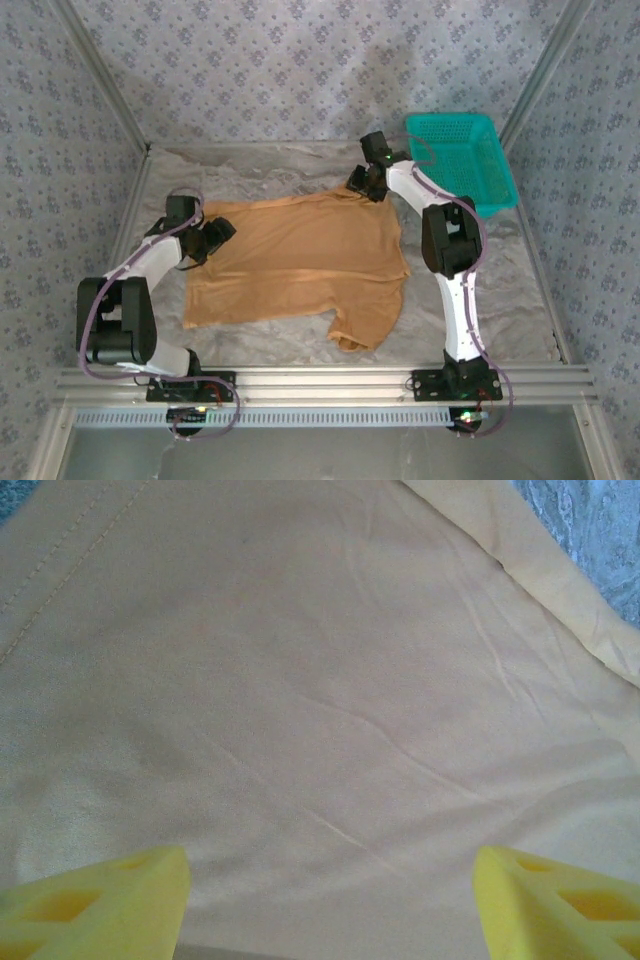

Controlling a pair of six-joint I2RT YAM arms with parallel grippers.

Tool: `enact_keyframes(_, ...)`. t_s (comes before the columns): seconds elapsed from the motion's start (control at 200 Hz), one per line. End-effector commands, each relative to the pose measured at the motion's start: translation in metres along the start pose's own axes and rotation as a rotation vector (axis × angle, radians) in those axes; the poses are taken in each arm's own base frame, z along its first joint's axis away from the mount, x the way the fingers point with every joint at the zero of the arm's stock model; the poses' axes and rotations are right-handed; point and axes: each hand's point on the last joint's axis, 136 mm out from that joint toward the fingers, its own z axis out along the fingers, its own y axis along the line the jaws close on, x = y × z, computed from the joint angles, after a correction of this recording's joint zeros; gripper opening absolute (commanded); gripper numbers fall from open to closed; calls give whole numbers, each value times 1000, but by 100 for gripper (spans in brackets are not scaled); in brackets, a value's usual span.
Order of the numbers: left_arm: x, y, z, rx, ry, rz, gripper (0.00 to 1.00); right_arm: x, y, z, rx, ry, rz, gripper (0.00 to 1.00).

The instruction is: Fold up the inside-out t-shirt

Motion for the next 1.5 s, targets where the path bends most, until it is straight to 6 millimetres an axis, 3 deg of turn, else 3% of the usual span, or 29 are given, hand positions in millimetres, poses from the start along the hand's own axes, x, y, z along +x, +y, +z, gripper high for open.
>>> enact_keyframes(0.0, -4, -9, -2, 25, -3, 6, 74, -7, -3, 9, 5, 4, 48, 41)
enact_keyframes(0.16, -2, -7, -1, 19, 8, 7, 74, -11, 1, 15, -6, 25, 70, 41)
enact_keyframes(0.52, -5, -6, -2, 16, 0, 7, 74, -3, -5, 3, 44, 18, 57, 50)
enact_keyframes(0.72, -5, -7, -3, 21, -1, 6, 74, 1, -6, 13, 41, 31, 64, 50)
enact_keyframes(0.785, -5, -6, -3, 19, -2, 6, 74, -2, -5, 15, 37, 23, 67, 43)
enact_keyframes(0.914, -4, -7, -3, 21, -2, 8, 73, -8, 2, 14, 26, 10, 69, 8)
enact_keyframes(0.979, -4, -6, -3, 19, -1, 10, 72, -13, 6, 10, 16, -4, 74, 0)
enact_keyframes(1.094, -5, -5, -2, 13, -4, 10, 72, -23, 33, -1, -101, -24, 65, 0)
enact_keyframes(1.269, -3, -2, 5, 12, 6, 1, 72, -72, 96, -22, -375, -202, 43, 0)
enact_keyframes(1.334, -2, -1, 7, 15, 6, -6, 72, -90, 114, -22, -439, -263, 29, 0)
enact_keyframes(1.444, -1, 0, 10, 25, -3, -23, 72, -116, 128, -5, -448, -340, 9, 0)
enact_keyframes(1.464, -1, 0, 10, 27, -5, -26, 72, -122, 134, -6, -463, -359, 13, 8)
enact_keyframes(1.494, -1, 0, 11, 29, -7, -31, 72, -126, 136, -1, -474, -363, 26, 29)
